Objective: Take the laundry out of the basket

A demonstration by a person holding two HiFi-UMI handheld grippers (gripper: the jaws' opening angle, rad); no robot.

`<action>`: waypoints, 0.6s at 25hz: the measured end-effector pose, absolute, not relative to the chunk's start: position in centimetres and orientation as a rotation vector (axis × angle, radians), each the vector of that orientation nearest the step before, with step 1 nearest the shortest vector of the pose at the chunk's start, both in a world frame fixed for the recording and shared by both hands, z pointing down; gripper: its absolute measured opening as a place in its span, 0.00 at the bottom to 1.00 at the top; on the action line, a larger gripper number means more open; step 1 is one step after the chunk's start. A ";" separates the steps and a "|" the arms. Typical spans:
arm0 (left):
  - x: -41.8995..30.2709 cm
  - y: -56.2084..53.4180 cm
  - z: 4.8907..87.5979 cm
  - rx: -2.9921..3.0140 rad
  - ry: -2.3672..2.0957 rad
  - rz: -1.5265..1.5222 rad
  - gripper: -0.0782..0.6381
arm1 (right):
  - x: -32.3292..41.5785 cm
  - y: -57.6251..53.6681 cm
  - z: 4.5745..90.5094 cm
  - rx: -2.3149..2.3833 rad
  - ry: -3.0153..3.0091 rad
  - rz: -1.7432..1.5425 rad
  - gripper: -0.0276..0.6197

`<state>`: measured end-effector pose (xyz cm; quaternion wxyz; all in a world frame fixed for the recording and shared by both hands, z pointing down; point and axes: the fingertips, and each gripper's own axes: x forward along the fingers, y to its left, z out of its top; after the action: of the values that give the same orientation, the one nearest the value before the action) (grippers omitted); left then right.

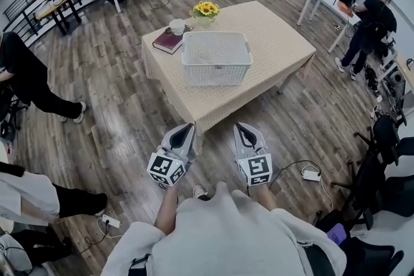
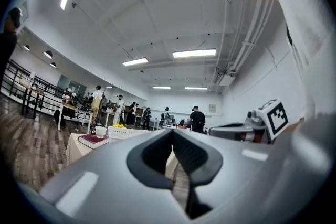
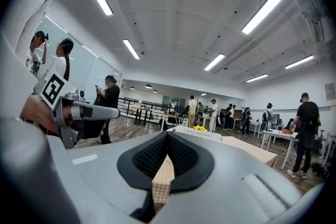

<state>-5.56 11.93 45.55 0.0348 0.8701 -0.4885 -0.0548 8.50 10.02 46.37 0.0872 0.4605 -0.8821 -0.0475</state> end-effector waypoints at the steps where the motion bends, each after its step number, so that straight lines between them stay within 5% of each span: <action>1: -5.8 11.9 45.6 2.681 -1.493 -0.164 0.12 | 8.3 10.0 46.5 1.383 -2.623 -0.135 0.04; 15: -8.7 9.3 47.0 2.661 -1.491 -0.172 0.12 | 5.4 7.6 48.2 1.370 -2.604 -0.118 0.04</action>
<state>-8.69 9.30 47.02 0.0432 0.8703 -0.4874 -0.0562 5.40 7.59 48.19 0.0982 0.4630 -0.8800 -0.0398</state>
